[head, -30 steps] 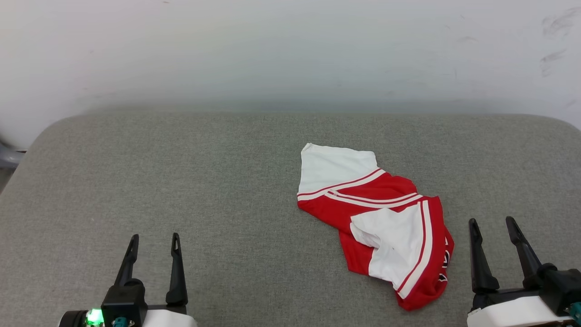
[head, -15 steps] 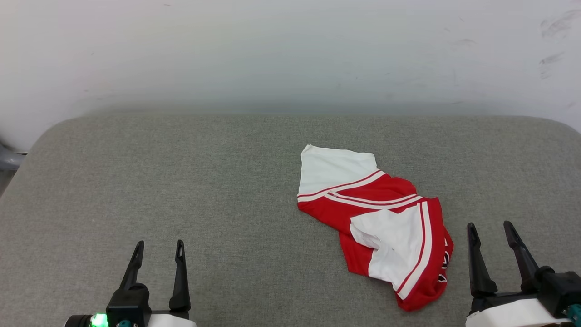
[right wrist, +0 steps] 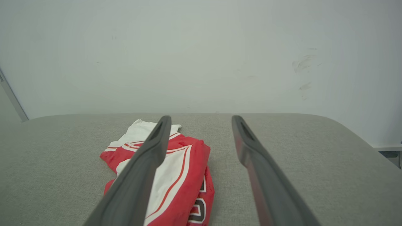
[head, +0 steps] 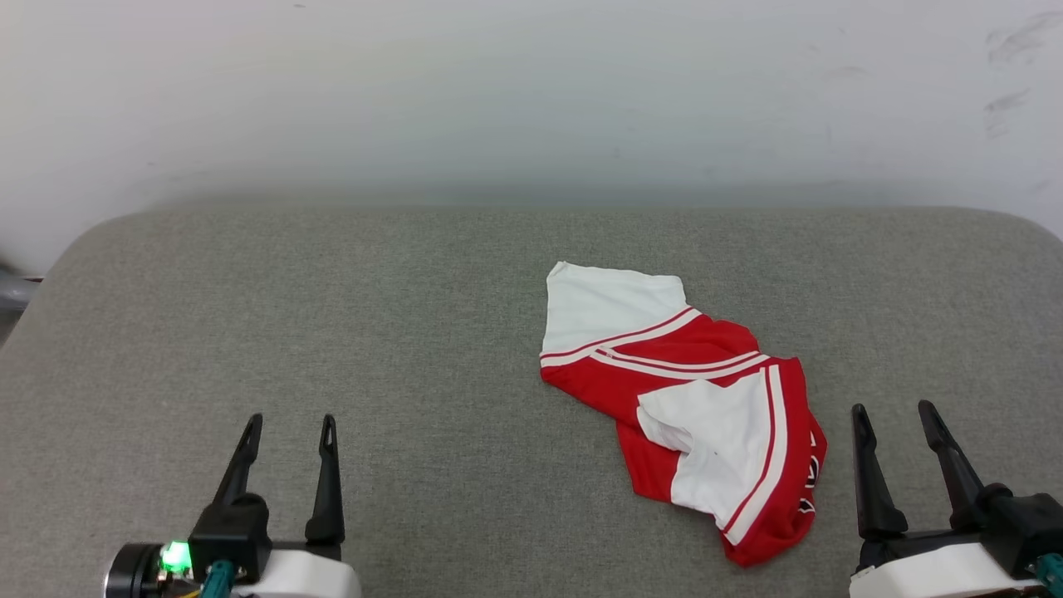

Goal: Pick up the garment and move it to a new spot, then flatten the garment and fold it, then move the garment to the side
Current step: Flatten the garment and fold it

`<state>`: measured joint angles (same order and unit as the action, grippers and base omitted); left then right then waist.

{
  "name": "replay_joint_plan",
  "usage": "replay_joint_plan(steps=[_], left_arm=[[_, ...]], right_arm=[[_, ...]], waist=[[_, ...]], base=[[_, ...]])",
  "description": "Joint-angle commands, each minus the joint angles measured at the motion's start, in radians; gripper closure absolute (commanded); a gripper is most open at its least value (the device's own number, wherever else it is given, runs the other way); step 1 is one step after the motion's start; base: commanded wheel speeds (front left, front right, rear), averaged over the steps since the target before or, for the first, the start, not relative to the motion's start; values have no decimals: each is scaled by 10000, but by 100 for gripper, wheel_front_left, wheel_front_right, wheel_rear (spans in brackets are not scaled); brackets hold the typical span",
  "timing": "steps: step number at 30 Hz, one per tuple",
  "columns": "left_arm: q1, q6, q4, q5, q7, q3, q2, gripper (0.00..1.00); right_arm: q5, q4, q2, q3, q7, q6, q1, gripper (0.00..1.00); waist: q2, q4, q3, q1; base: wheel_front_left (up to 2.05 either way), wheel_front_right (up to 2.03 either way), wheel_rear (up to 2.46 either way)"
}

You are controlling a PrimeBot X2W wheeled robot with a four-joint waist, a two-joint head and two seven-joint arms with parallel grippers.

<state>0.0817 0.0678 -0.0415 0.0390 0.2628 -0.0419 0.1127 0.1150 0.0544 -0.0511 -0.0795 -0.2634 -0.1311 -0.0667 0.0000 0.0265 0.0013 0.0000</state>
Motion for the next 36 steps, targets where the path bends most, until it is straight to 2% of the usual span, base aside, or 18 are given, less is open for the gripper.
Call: replay_joint_plan(steps=[1, 4, 11, 14, 17, 21, 29, 32, 36], left_arm=[[-453, -199, -18, -55, 30, 12, 135, 0], [-940, -451, -98, -79, 28, -21, 309, 0], [-3627, -1587, -841, 169, 28, -219, 1099, 0], [-4907, -1834, -1515, 528, 17, -502, 1433, 0], [-6288, -1959, -2242, 876, -550, -1203, 1894, 0], [-8051, -1962, -2770, 1987, -2020, -2691, 2627, 0], [-10860, -1961, -3382, 4945, -5955, -5549, 4028, 0], [-11573, -1962, -3510, 5911, -7396, -6497, 4372, 0], [-12269, -1961, -3715, 6826, -8664, -7492, 4767, 0]], right_arm=[[-19, -65, 17, 56, -20, 7, 146, 0], [-35, -102, 17, 89, -20, 7, 251, 0], [-36, -449, 18, 209, -20, 7, 813, 0], [-12, -624, 17, 287, -20, 7, 1090, 0], [1, -797, 20, 343, -20, 7, 1374, 0], [-3, -1086, 18, 382, -20, 7, 1763, 0], [114, -1347, 20, 430, -20, 7, 2273, 0], [180, -1394, 20, 440, -20, 7, 2442, 0], [261, -1453, 20, 500, -20, 7, 2685, 0]], waist=[[0, -88, 82, 0], [0, -192, 176, 0], [0, -826, 1012, 0], [0, -1185, 1498, 0], [0, -1514, 1985, 0], [0, -1992, 2709, 0], [0, -2649, 3956, 0], [0, -2819, 4320, 0], [0, -3017, 4719, 0]], base=[[0, 0, 0], [0, 0, 0], [0, 0, 0], [0, 0, 0], [0, 0, 0], [0, 0, 0], [0, 0, 0], [0, 0, 0], [0, 0, 0]])
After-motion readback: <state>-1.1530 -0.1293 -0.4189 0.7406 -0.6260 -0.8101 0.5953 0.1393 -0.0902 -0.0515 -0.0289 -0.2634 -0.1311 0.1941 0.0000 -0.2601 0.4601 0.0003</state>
